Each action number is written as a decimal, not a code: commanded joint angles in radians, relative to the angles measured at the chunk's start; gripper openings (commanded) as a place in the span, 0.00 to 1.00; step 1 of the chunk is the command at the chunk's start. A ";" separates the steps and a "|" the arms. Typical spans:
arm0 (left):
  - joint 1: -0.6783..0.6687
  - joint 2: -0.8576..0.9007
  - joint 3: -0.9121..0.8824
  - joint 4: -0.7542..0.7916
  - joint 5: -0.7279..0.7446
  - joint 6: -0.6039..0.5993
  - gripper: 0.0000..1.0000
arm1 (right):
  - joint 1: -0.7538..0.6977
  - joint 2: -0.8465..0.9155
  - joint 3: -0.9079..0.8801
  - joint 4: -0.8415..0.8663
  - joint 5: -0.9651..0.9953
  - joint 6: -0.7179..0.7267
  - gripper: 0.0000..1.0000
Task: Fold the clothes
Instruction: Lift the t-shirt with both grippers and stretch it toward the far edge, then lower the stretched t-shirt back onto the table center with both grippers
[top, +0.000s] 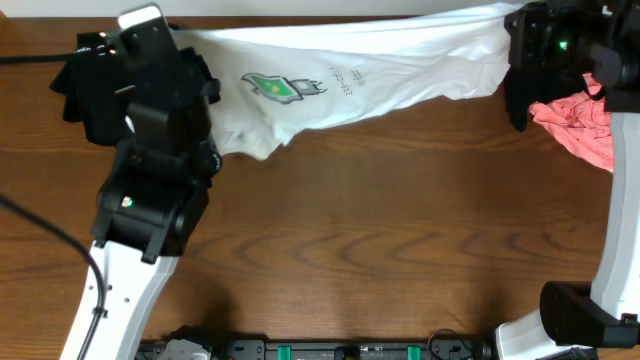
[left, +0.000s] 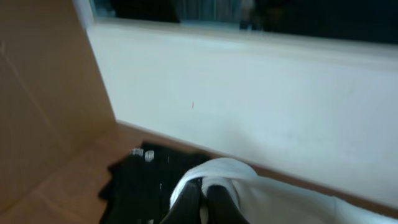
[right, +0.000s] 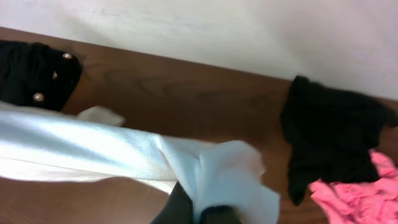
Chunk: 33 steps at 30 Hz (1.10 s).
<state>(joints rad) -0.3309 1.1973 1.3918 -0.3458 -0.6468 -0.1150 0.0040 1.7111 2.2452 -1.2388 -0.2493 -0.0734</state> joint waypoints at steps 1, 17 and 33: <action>0.004 -0.028 0.015 0.057 -0.014 0.109 0.06 | -0.026 -0.002 0.032 0.012 0.044 -0.070 0.01; 0.004 0.166 0.015 0.287 0.060 0.161 0.06 | -0.026 0.058 0.030 0.116 0.066 -0.111 0.01; 0.004 0.253 0.015 0.716 0.143 0.387 0.06 | -0.039 0.146 0.029 0.391 0.119 -0.171 0.01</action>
<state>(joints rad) -0.3309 1.4567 1.3891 0.3904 -0.5423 0.2302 -0.0135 1.8675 2.2620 -0.8352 -0.1577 -0.2276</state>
